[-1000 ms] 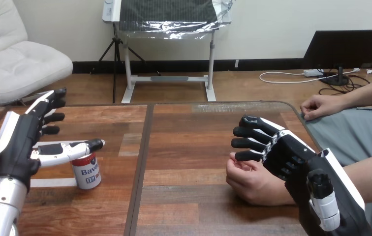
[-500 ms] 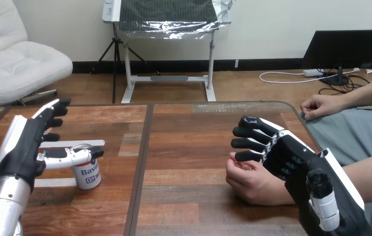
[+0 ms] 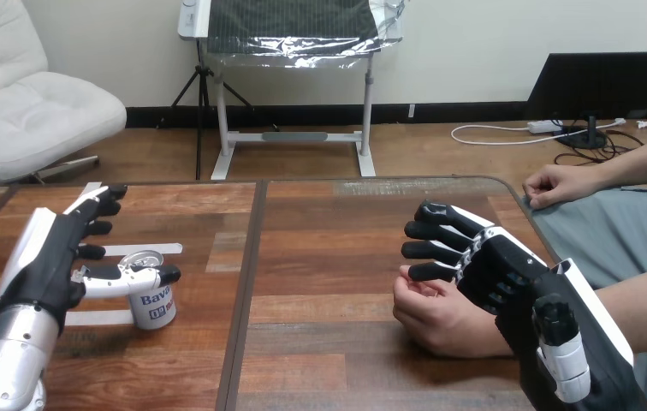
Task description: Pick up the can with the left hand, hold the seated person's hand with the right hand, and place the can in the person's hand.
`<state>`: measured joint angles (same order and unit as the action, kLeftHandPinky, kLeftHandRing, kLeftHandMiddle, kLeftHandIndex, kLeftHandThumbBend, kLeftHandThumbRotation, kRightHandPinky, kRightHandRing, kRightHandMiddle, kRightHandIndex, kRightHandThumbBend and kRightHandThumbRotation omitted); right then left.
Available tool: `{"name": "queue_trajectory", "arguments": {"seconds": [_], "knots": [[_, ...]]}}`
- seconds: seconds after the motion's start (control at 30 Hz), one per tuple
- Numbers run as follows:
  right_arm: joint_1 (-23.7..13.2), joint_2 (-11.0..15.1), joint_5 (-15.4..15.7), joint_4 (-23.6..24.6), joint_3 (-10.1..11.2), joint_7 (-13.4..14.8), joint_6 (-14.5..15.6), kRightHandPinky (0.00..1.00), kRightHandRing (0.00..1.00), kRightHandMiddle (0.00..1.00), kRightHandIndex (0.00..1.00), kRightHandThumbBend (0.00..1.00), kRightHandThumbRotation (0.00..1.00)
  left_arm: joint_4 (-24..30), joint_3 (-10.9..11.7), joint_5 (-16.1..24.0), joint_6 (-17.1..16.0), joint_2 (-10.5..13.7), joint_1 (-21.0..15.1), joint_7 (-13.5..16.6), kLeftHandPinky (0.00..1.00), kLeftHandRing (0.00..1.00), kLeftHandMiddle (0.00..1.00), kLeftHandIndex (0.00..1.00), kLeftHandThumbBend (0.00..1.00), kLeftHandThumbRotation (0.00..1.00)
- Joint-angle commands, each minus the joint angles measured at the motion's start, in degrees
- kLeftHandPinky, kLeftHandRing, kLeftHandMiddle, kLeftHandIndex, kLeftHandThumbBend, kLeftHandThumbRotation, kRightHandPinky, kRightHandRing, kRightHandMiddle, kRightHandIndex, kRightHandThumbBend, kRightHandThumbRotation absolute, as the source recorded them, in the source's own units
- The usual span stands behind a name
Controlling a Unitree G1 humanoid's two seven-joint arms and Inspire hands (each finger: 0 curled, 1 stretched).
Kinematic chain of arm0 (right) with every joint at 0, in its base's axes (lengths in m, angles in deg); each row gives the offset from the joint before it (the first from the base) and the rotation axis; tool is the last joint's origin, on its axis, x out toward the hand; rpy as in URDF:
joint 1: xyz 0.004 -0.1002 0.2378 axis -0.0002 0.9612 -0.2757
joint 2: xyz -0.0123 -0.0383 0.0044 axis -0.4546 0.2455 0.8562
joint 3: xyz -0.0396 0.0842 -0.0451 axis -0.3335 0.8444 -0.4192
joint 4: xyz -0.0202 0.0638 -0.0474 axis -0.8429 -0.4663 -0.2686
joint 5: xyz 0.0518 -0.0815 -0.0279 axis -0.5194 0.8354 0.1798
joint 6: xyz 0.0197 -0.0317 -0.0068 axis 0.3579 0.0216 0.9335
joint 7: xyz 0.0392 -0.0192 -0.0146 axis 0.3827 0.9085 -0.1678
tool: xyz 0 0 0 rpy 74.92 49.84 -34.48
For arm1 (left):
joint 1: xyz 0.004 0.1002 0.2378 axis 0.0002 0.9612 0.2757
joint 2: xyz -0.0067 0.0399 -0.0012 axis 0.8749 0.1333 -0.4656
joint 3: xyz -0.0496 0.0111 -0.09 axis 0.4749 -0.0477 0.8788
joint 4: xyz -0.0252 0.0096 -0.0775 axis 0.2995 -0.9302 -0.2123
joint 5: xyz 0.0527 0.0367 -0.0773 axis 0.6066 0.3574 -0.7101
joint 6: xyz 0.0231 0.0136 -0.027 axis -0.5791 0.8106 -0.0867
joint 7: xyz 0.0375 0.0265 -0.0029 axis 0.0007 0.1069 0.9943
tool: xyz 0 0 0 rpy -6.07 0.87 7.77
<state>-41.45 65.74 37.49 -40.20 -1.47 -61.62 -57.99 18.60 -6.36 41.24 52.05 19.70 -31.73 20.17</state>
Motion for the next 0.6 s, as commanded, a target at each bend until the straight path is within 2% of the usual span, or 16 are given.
{"name": "queue_trajectory", "arguments": {"seconds": [0.0, 0.57], "knots": [[-2.9, 0.0, -0.8, 0.4, 1.1, -0.1, -1.3, 0.74, 0.79, 0.82, 0.84, 0.9, 0.96, -1.4, -1.7, 1.6, 0.2, 1.8, -4.9, 0.1, 0.76, 0.86, 0.88, 0.88, 0.84, 0.0], [-3.4, 0.2, -0.9, 0.2, 1.3, -0.3, -1.8, 0.73, 0.79, 0.82, 0.84, 0.89, 0.96, -6.7, -4.3, 4.3, 0.0, 2.6, -7.1, 0.7, 0.75, 0.86, 0.87, 0.88, 0.84, 0.01]]}}
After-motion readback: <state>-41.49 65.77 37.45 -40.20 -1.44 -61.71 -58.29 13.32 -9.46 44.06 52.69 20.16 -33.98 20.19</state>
